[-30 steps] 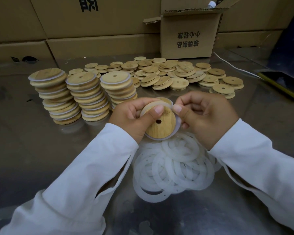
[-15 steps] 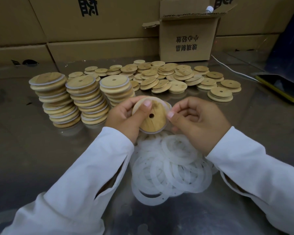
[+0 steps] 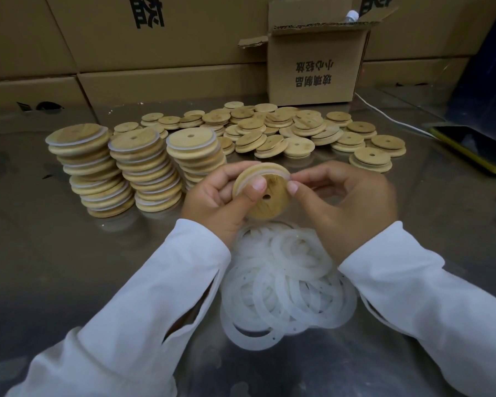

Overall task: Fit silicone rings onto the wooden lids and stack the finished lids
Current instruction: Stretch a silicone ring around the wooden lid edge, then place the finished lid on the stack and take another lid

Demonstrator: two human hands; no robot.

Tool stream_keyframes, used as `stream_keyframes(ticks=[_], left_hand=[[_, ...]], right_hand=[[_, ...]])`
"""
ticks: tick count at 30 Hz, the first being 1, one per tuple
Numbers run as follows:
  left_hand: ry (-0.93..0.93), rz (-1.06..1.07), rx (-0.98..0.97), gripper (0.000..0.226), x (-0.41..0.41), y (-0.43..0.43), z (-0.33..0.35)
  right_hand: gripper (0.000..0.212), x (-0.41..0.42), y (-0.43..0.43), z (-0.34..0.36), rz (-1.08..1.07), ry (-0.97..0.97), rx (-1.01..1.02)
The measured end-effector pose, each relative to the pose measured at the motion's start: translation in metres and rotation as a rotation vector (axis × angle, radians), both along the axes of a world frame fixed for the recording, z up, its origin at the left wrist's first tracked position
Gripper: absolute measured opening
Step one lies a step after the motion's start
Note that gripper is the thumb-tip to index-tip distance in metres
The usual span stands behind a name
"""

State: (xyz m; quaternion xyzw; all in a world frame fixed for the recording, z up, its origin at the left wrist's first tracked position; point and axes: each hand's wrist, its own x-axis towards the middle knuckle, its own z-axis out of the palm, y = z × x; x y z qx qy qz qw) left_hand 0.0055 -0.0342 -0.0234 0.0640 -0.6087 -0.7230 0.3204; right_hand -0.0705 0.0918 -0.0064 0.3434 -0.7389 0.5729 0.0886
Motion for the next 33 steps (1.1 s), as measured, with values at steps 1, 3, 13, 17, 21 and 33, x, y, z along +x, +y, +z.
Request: stream_keyframes(ticks=[1,3,13,17,21,33], left_hand=[[0.006,-0.002,0.011,0.025,0.0,0.001,0.0],[0.013,0.003,0.035,0.029,0.001,0.003,0.0],[-0.074,0.044,0.127,0.032,-0.001,0.002,0.003],[-0.146,0.268,0.037,0.016,-0.005,-0.003,0.006],[-0.159,0.313,0.068,0.006,-0.006,-0.002,0.008],[-0.129,0.284,0.035,0.01,-0.006,-0.001,0.006]], right_hand=[[0.015,0.0,0.001,0.0,-0.004,0.021,-0.001],[0.016,0.001,0.001,0.001,0.009,0.024,-0.003],[0.012,-0.007,-0.002,0.003,0.24,-0.271,0.099],[0.007,-0.03,-0.013,0.008,0.08,-0.4,0.089],[0.013,-0.061,-0.038,0.013,-0.008,-0.634,0.162],[0.017,-0.109,-0.048,0.019,-0.248,-0.366,0.47]])
